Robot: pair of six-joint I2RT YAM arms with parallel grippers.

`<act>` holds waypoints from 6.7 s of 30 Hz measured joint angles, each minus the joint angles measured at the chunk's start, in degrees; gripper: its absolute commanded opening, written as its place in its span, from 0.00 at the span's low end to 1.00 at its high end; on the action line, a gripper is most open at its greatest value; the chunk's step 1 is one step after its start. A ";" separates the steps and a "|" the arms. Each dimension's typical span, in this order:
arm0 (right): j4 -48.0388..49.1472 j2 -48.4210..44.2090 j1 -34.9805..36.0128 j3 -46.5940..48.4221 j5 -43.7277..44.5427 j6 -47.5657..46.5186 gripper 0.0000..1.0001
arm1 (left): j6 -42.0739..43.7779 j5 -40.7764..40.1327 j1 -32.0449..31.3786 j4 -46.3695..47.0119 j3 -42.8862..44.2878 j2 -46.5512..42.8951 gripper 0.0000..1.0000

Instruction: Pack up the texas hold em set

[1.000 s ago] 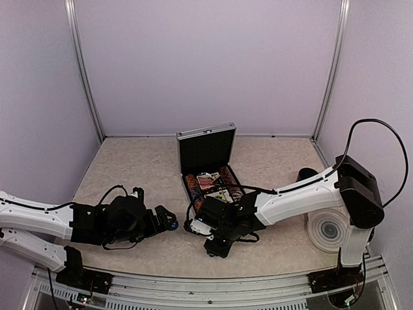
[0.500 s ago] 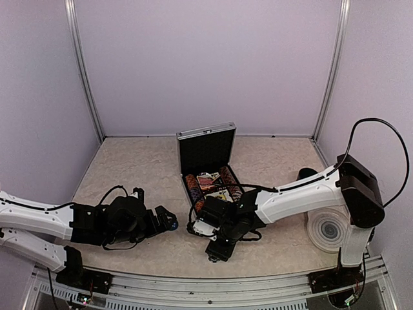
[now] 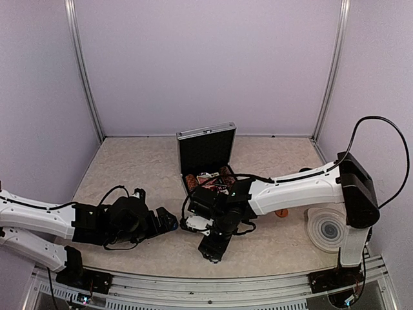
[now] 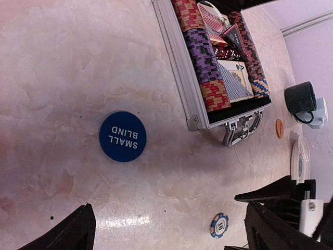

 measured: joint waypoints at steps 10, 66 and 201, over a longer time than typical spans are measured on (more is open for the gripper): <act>-5.46 6.75 0.87 3.58 -0.37 1.40 0.68 | 1.75 0.24 0.17 -2.58 0.02 -1.38 0.99; -15.85 8.74 4.83 12.44 9.25 5.20 0.61 | 1.68 0.00 -0.70 -6.43 -4.11 -11.54 0.99; 18.08 -31.54 -34.93 -44.44 -1.55 28.46 0.39 | 32.13 31.63 1.99 2.93 68.65 70.47 0.17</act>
